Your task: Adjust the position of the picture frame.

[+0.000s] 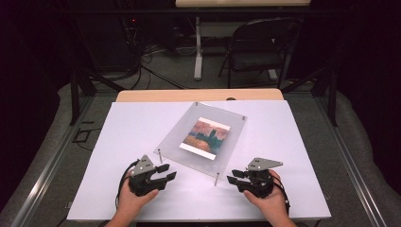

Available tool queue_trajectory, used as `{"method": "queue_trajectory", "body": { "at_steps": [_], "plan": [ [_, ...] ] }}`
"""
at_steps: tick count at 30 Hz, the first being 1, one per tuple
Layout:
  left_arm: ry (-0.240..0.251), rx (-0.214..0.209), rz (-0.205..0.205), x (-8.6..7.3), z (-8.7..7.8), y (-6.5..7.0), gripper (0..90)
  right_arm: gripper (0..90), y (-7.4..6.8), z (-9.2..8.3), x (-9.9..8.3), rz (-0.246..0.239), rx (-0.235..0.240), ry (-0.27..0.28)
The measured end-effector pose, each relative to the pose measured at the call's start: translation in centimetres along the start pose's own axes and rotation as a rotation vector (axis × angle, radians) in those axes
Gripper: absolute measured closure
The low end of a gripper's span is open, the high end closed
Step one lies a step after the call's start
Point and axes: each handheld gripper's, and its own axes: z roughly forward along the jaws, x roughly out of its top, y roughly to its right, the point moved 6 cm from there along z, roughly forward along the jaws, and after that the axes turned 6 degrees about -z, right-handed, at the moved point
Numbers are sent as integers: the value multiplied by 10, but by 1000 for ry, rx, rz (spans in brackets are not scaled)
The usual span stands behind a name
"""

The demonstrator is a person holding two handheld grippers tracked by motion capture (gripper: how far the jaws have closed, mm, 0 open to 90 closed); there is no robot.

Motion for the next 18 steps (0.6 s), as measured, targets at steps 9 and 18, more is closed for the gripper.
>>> {"method": "queue_trajectory", "body": {
  "at_steps": [9,18],
  "plan": [
    [6,110,-27,-6,-10,-37,576,628,-12,7,-7,-33,29,-11],
    [-17,114,-50,-6,13,-58,623,621,-13,18,-10,-53,33,-14]
  ]
}}
